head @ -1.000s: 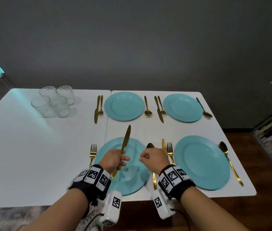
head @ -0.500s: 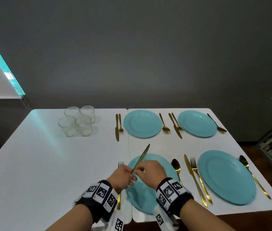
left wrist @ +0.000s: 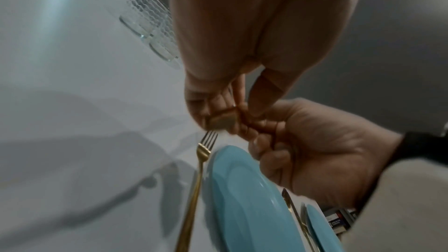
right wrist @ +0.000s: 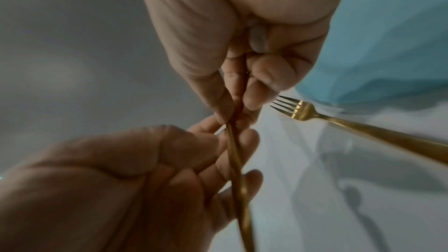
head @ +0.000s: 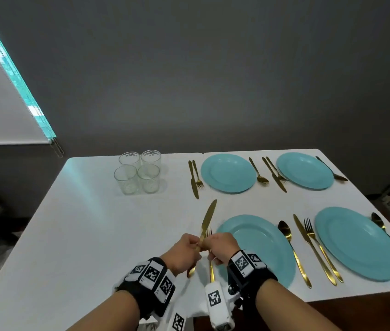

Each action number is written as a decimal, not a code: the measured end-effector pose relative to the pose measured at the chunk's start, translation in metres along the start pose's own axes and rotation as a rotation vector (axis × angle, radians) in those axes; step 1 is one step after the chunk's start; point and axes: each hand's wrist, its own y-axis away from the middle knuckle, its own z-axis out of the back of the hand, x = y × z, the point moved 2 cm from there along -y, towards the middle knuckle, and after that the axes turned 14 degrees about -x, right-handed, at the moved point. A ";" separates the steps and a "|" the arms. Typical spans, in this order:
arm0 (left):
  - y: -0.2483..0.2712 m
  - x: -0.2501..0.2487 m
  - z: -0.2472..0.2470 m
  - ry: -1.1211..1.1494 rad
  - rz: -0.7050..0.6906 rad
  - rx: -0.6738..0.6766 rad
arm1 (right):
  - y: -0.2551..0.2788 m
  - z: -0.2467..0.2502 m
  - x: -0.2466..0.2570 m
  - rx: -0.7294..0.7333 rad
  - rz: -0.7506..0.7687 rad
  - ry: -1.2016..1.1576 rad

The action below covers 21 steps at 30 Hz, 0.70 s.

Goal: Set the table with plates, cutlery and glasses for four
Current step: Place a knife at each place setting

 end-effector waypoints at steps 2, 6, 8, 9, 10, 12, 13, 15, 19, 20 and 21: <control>-0.005 0.006 0.007 -0.068 0.021 -0.004 | -0.001 -0.006 -0.005 -0.010 -0.038 0.031; -0.018 0.016 0.026 -0.109 0.060 -0.079 | -0.005 -0.015 -0.013 0.031 -0.019 0.245; -0.020 0.017 0.033 -0.050 0.098 -0.090 | -0.011 -0.020 -0.019 0.024 -0.027 0.290; -0.021 0.018 0.036 -0.039 0.108 -0.091 | -0.012 -0.022 -0.019 0.023 -0.026 0.318; -0.021 0.019 0.038 -0.035 0.116 -0.090 | -0.011 -0.025 -0.018 0.022 -0.021 0.371; -0.021 0.023 0.041 -0.020 0.130 -0.090 | -0.013 -0.032 -0.019 -0.006 0.023 0.561; -0.021 0.026 0.042 -0.012 0.142 -0.088 | -0.014 -0.036 -0.020 -0.019 0.046 0.636; -0.021 0.032 0.043 0.007 0.171 -0.083 | -0.018 -0.042 -0.025 -0.015 0.101 0.717; -0.021 0.038 0.045 0.026 0.206 -0.088 | -0.027 -0.045 -0.034 -0.083 0.068 0.751; -0.021 0.039 0.045 0.028 0.209 -0.090 | -0.029 -0.044 -0.035 -0.105 0.068 0.745; -0.021 0.039 0.045 0.035 0.213 -0.088 | -0.030 -0.044 -0.036 -0.119 0.064 0.744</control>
